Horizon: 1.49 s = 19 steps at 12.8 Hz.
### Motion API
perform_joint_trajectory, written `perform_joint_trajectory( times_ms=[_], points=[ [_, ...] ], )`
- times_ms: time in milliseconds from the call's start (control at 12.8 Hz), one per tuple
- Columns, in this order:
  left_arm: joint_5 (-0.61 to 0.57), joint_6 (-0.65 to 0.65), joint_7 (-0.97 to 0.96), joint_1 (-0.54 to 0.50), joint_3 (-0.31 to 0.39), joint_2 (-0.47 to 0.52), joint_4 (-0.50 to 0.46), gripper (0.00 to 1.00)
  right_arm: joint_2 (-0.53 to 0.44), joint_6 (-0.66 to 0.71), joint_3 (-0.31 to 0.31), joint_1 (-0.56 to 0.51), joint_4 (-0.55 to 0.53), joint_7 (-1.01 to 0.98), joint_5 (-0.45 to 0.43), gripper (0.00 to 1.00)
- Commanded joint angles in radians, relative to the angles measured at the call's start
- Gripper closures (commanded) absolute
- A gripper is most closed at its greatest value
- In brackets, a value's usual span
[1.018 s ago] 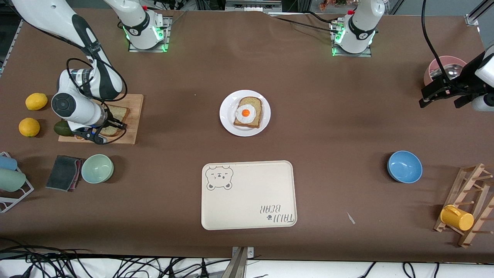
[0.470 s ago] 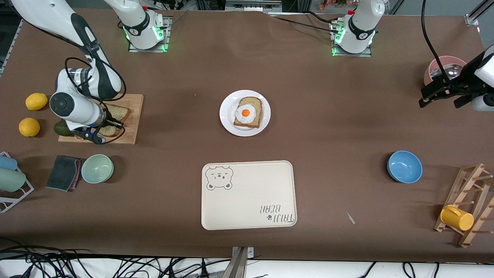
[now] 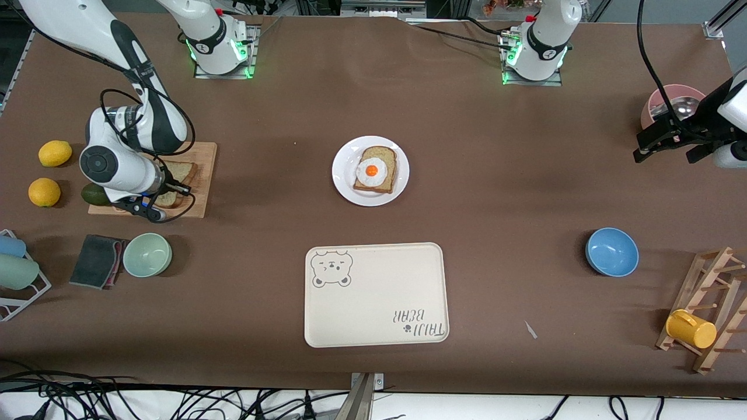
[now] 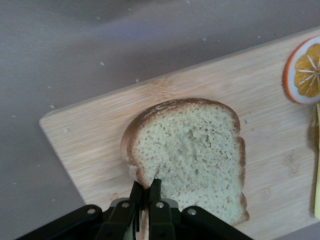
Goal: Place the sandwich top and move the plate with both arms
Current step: 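Lower the right gripper onto the bread slice and grasp its edge, then carry the bread slice with the right gripper onto the egg toast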
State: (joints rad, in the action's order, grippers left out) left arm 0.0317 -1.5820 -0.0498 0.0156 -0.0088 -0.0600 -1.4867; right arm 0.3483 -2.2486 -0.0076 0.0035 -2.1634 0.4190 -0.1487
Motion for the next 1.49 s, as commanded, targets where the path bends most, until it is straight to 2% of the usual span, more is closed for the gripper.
perform_joint_trajectory(
  times_ms=[0,235,392,627,862,940,1097,1253,1332,1410],
  points=[
    [0.004,0.025,0.019,0.0,0.001,-0.004,0.026,0.0,0.014,0.159,0.005,0.052,0.117,0.009,0.012,1.0],
    [0.004,0.025,0.018,0.001,0.001,-0.004,0.026,0.0,0.012,0.21,0.011,0.078,0.172,-0.005,0.015,1.0],
    [0.004,0.025,0.018,0.0,0.001,-0.004,0.026,0.0,0.008,0.294,0.027,0.092,0.217,0.007,0.015,1.0],
    [0.004,0.025,0.018,0.0,0.001,-0.004,0.026,0.0,0.006,0.432,0.118,0.093,0.337,0.058,0.021,1.0],
    [0.004,0.025,0.016,0.0,0.0,-0.004,0.026,0.0,0.003,0.543,0.256,0.093,0.471,0.073,0.023,1.0],
    [0.004,0.025,0.016,0.0,0.001,-0.004,0.026,0.0,0.003,0.546,0.294,0.093,0.491,0.079,0.046,1.0],
    [0.002,0.025,0.018,0.0,0.003,-0.004,0.026,0.0,0.012,0.523,0.354,0.104,0.496,0.098,0.147,1.0],
    [0.002,0.025,0.016,0.0,0.003,-0.004,0.026,0.0,0.058,0.422,0.359,0.191,0.511,0.218,0.175,1.0],
    [0.005,0.025,0.016,0.0,0.001,-0.004,0.026,0.0,0.107,0.372,0.359,0.249,0.546,0.283,0.172,1.0],
    [0.005,0.025,0.015,0.0,0.001,-0.004,0.026,0.0,0.182,0.365,0.359,0.291,0.629,0.343,0.178,1.0]
  ],
)
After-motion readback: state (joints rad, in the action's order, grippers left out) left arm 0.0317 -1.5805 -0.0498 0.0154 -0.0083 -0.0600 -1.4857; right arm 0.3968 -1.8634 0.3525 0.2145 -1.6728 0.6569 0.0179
